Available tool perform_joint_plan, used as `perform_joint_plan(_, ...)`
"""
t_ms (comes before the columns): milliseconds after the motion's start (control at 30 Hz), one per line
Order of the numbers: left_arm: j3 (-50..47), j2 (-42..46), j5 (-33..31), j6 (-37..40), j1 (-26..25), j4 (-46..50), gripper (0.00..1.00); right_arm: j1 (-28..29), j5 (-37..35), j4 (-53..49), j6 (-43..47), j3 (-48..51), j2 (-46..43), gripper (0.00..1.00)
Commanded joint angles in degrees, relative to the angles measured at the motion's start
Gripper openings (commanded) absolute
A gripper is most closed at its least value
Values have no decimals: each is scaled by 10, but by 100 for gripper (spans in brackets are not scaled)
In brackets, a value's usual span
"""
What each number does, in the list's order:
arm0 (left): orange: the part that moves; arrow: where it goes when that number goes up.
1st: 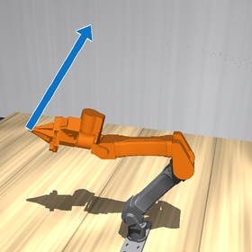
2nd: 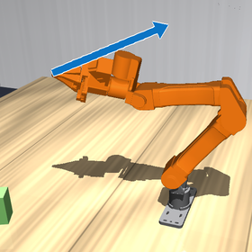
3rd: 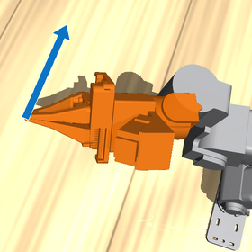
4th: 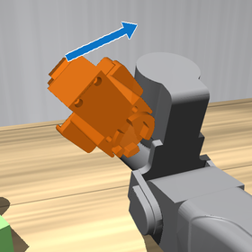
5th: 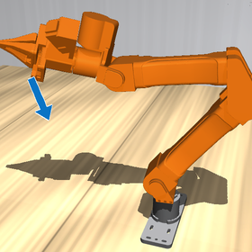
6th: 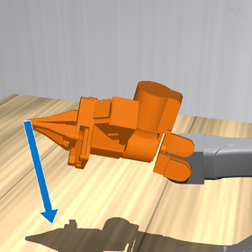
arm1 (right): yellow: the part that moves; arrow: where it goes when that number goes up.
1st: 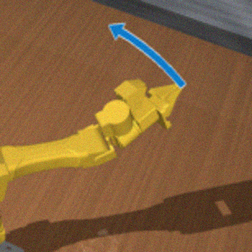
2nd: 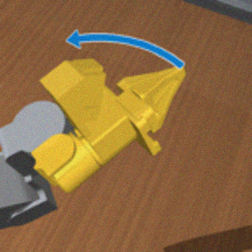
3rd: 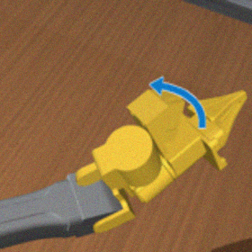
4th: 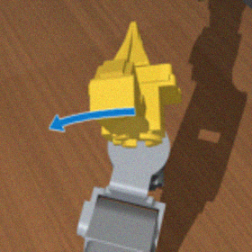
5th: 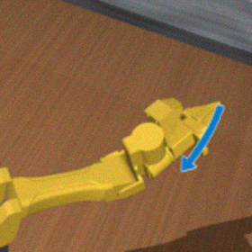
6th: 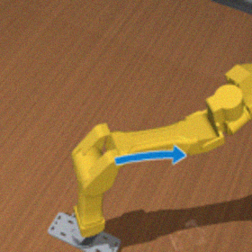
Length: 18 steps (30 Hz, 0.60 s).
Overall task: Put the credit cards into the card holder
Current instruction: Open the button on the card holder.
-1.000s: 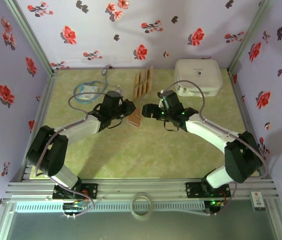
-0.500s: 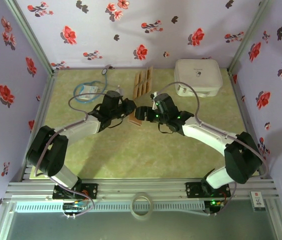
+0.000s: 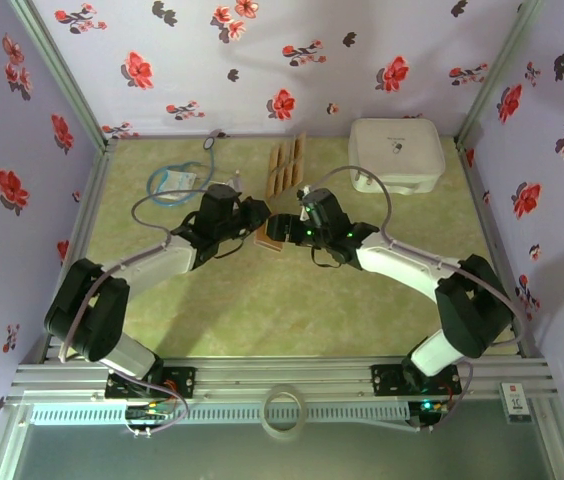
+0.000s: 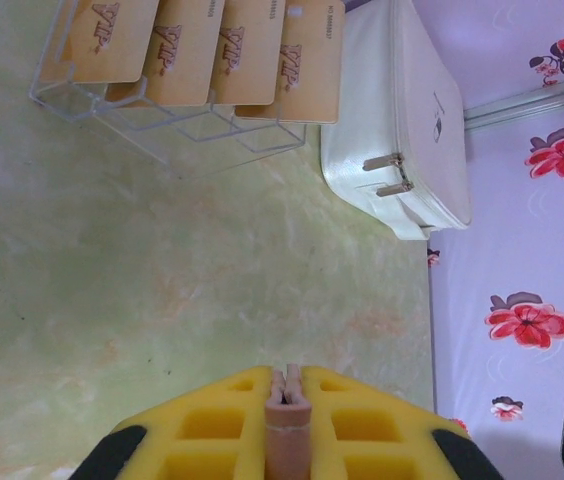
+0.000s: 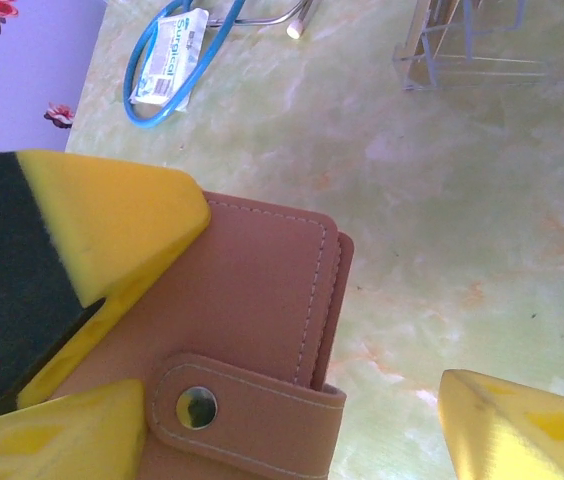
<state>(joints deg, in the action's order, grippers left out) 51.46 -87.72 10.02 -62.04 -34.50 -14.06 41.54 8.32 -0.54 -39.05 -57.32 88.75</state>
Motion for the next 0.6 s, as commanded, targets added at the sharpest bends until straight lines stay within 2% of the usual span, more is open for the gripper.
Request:
perform_joint_plan(0, -5, 21, 1, -10, -6, -22, 0, 5, -31, 11, -5, 1, 15, 76)
perform_joint_plan(300, -4, 27, -10, -4, -7, -13, 0, 4, -146, -90, -11, 6, 26, 67)
perform_joint_plan(467, 0, 30, -15, 7, -7, 0, 0, -2, -228, -184, -31, 4, 33, 60)
perform_joint_plan(567, 0, 30, -18, 14, -7, 8, 0, -17, -232, -204, -33, 17, 22, 59)
